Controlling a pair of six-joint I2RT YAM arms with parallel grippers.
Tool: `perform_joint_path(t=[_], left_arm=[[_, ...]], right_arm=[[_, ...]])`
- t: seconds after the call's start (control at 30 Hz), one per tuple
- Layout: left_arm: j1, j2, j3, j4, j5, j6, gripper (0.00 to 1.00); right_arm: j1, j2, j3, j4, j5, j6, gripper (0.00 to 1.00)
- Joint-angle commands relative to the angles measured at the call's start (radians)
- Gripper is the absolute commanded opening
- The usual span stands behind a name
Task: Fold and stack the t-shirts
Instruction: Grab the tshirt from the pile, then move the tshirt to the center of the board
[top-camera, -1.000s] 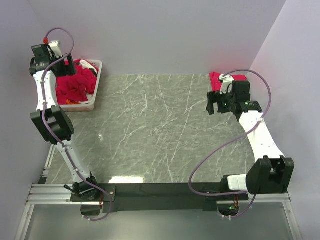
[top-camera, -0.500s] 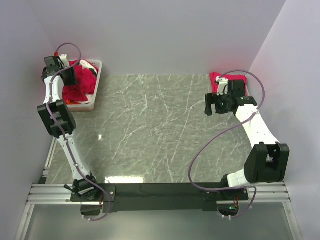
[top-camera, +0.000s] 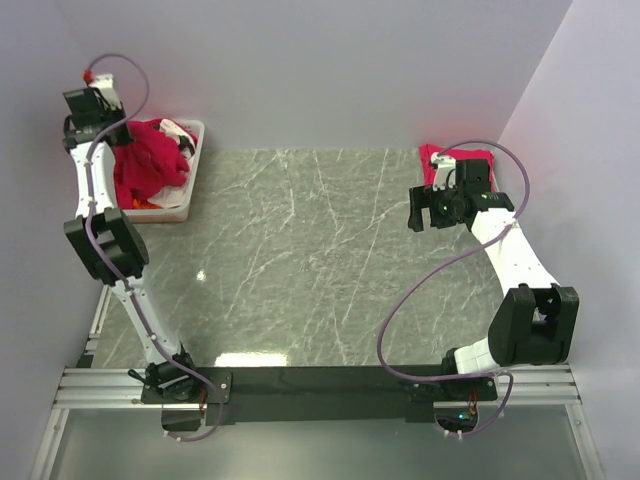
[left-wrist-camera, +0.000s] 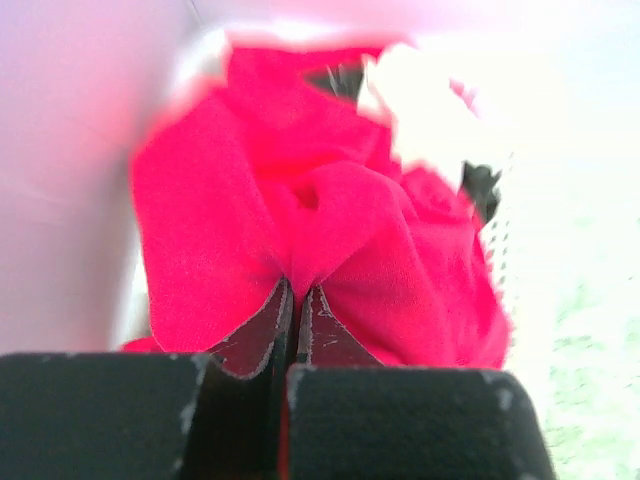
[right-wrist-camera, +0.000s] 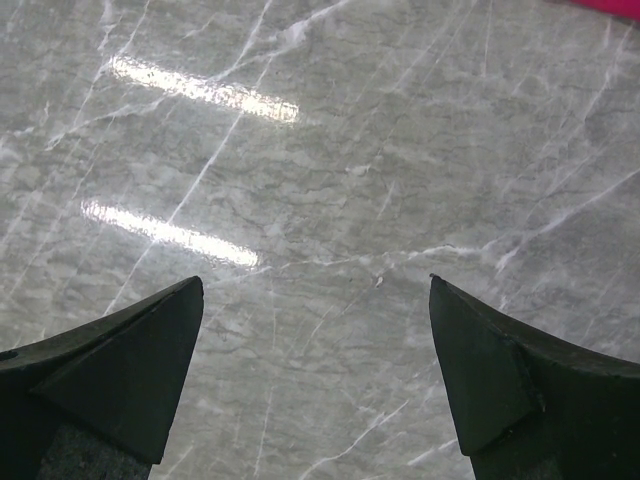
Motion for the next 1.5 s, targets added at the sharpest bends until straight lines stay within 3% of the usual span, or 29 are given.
perform_joint_path(t=[0.0, 0.3, 0.5, 0.6, 0.7, 0.87, 1.07, 1.1, 1.17, 1.23, 1.3, 1.33, 1.4, 1.47], left_arm=[[0.021, -0.175, 0.028, 0.135, -0.001, -0.012, 0.01], [0.024, -0.260, 0.071, 0.233, 0.067, -0.126, 0.01], [0.018, -0.344, 0.097, 0.330, 0.250, -0.287, 0.01], [-0.040, -0.387, 0.109, 0.311, 0.294, -0.302, 0.01], [-0.086, -0.445, 0.062, 0.293, 0.369, -0.327, 0.01], [-0.237, -0.571, -0.140, 0.290, 0.472, -0.376, 0.01], [-0.355, -0.668, -0.433, 0.253, 0.775, -0.373, 0.01], [-0.355, -0.674, -0.478, 0.246, 0.801, -0.370, 0.03], [-0.350, -0.644, -0.552, 0.119, 0.817, -0.280, 0.21], [-0.324, -0.596, -0.573, -0.015, 0.764, -0.135, 0.52], [-0.271, -0.529, -0.587, -0.110, 0.783, -0.091, 0.60], [-0.202, -0.495, -0.608, -0.113, 0.818, -0.082, 0.69], [-0.156, -0.472, -0.613, -0.150, 0.823, -0.037, 0.73], [-0.139, -0.455, -0.593, -0.239, 0.841, 0.114, 0.73]], right_arm=[[0.004, -0.014, 0.040, 0.000, -0.020, 0.000, 1.00], [0.004, -0.019, 0.035, 0.003, -0.022, 0.002, 1.00], [0.004, -0.018, 0.038, 0.003, -0.025, 0.003, 1.00], [0.005, -0.008, 0.048, -0.002, -0.039, 0.003, 1.00], [0.005, -0.001, 0.058, -0.008, -0.048, 0.006, 1.00], [0.002, 0.009, 0.078, -0.023, -0.060, 0.009, 1.00], [0.002, 0.002, 0.089, -0.051, -0.074, 0.003, 1.00], [0.002, 0.001, 0.089, -0.054, -0.079, 0.000, 1.00], [0.001, 0.001, 0.090, -0.071, -0.100, -0.011, 1.00], [0.001, 0.005, 0.090, -0.093, -0.119, -0.024, 1.00], [0.001, 0.013, 0.097, -0.113, -0.148, -0.043, 1.00], [0.001, 0.024, 0.098, -0.133, -0.155, -0.049, 1.00], [0.001, 0.033, 0.097, -0.146, -0.181, -0.069, 1.00], [0.001, 0.047, 0.086, -0.156, -0.191, -0.075, 1.00]])
